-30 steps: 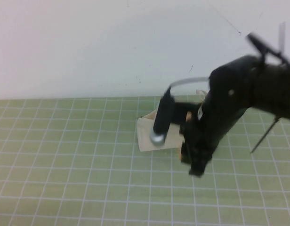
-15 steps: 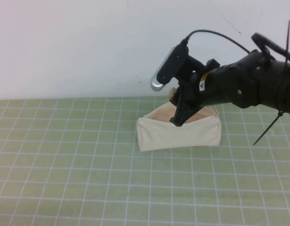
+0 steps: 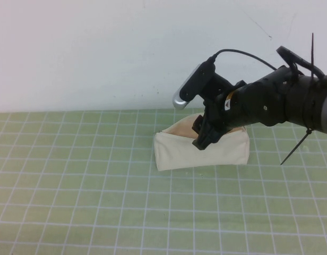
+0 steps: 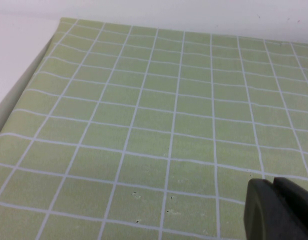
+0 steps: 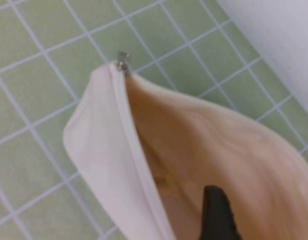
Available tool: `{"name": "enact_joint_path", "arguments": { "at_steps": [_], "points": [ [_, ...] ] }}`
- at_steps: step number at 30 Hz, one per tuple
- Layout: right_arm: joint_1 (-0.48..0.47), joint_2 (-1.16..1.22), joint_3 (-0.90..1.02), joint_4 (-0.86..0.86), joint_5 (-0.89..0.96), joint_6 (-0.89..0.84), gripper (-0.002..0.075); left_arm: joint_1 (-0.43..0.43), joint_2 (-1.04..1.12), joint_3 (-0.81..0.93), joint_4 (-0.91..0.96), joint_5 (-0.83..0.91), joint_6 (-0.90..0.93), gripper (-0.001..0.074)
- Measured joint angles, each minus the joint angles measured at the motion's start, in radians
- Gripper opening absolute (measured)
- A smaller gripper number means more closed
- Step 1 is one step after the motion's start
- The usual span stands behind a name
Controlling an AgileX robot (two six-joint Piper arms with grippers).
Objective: Put eraser into pencil case
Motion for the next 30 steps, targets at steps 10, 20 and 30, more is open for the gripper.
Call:
{"name": "enact_joint_path", "arguments": {
  "at_steps": [10,20,30],
  "points": [
    [0.017,-0.274,0.05,0.099,0.165,0.017,0.0099,0.0,0.0,0.0,0.0,0.0,0.0,-0.0003],
    [0.017,-0.712,0.314,0.105,0.394,0.064,0.0001,0.0,0.0,0.0,0.0,0.0,0.0,-0.0004],
    [0.017,-1.138,0.709,0.105,0.166,0.182,-0.0001,0.0,0.0,0.0,0.0,0.0,0.0,-0.0003]
  ]
}}
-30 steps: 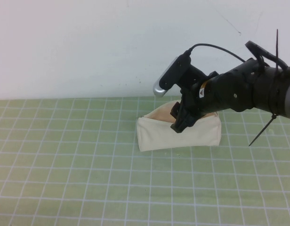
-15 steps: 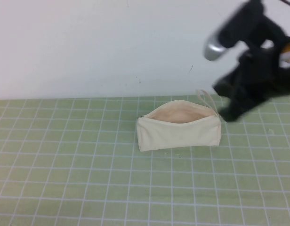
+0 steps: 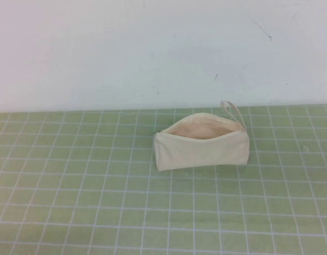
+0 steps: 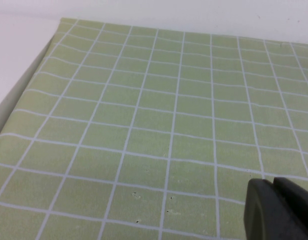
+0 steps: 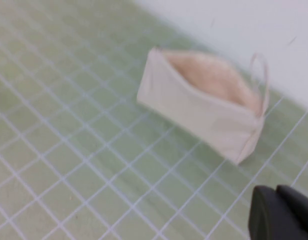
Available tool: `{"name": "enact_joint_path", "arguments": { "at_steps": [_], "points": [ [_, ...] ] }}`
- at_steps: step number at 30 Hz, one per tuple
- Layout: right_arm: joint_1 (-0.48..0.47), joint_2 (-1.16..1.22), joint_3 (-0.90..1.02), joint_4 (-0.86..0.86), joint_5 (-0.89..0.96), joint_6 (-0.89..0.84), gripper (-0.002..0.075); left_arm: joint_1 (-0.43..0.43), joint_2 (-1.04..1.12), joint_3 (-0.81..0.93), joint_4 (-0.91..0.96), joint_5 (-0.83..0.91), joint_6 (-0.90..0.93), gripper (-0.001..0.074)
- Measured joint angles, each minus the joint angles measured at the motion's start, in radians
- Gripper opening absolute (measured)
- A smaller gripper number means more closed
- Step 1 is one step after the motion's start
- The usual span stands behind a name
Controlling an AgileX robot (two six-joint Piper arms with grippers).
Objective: Put eraser into pencil case
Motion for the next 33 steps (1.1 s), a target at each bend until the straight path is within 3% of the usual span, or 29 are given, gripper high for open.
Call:
{"name": "enact_joint_path", "arguments": {
  "at_steps": [6,9,10,15,19,28,33],
  "points": [
    [-0.03,-0.254,0.187,-0.016,-0.09,0.02,-0.0001,0.0,0.0,0.0,0.0,0.0,0.0,-0.0003],
    [-0.125,-0.372,0.269,-0.024,-0.121,0.027,-0.0001,0.0,0.0,0.0,0.0,0.0,0.0,-0.0003],
    [-0.209,-0.448,0.316,-0.024,-0.136,0.028,-0.0001,0.0,0.0,0.0,0.0,0.0,0.0,-0.0003],
    [-0.409,-0.598,0.413,-0.024,-0.142,0.073,-0.0001,0.0,0.0,0.0,0.0,0.0,0.0,-0.0003],
    [-0.504,-0.674,0.484,-0.018,-0.142,0.102,-0.0001,0.0,0.0,0.0,0.0,0.0,0.0,-0.0003],
    [-0.535,-0.708,0.677,0.037,-0.196,0.113,-0.0001,0.0,0.0,0.0,0.0,0.0,0.0,-0.0003],
    [-0.535,-0.77,0.788,0.035,-0.236,0.213,-0.0001,0.0,0.0,0.0,0.0,0.0,0.0,-0.0003]
  ]
}}
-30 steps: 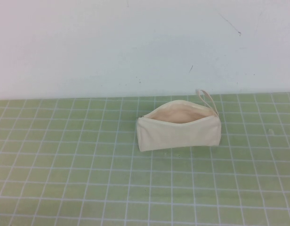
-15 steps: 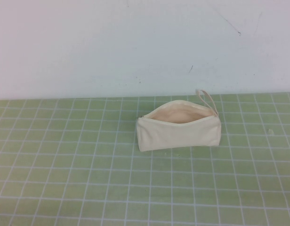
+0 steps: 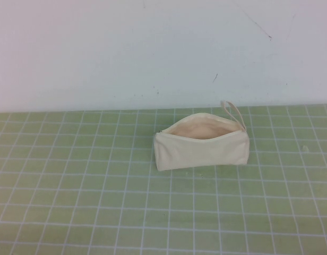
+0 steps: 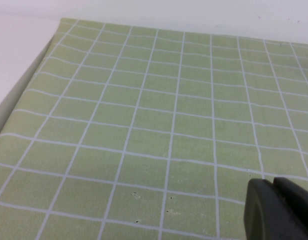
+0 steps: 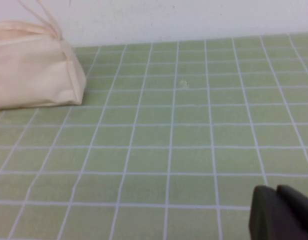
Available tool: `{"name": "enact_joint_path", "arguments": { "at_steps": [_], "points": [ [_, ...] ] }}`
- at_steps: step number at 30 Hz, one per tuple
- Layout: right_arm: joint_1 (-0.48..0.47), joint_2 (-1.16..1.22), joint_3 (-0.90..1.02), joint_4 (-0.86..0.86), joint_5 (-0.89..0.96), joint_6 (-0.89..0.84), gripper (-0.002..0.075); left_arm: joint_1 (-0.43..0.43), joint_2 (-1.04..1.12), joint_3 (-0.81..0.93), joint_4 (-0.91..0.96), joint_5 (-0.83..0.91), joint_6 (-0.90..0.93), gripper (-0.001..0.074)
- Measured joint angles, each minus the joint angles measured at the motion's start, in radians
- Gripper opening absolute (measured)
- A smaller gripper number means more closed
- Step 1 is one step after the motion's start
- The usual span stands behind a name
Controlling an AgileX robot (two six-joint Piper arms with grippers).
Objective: Put eraser into pencil case
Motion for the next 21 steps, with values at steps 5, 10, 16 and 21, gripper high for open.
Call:
{"name": "enact_joint_path", "arguments": {
  "at_steps": [5,10,16,21],
  "points": [
    [0.0,-0.048,0.016,-0.07,0.023,0.11,-0.0001,0.0,0.0,0.0,0.0,0.0,0.0,-0.0003],
    [0.0,-0.048,0.016,-0.093,0.061,0.128,-0.0001,0.0,0.0,0.0,0.0,0.0,0.0,-0.0003],
    [0.0,-0.048,0.016,-0.095,0.069,0.132,-0.0001,0.0,0.0,0.0,0.0,0.0,0.0,-0.0003],
    [0.0,-0.048,0.016,-0.095,0.071,0.132,-0.0001,0.0,0.0,0.0,0.0,0.0,0.0,-0.0003]
  ]
}}
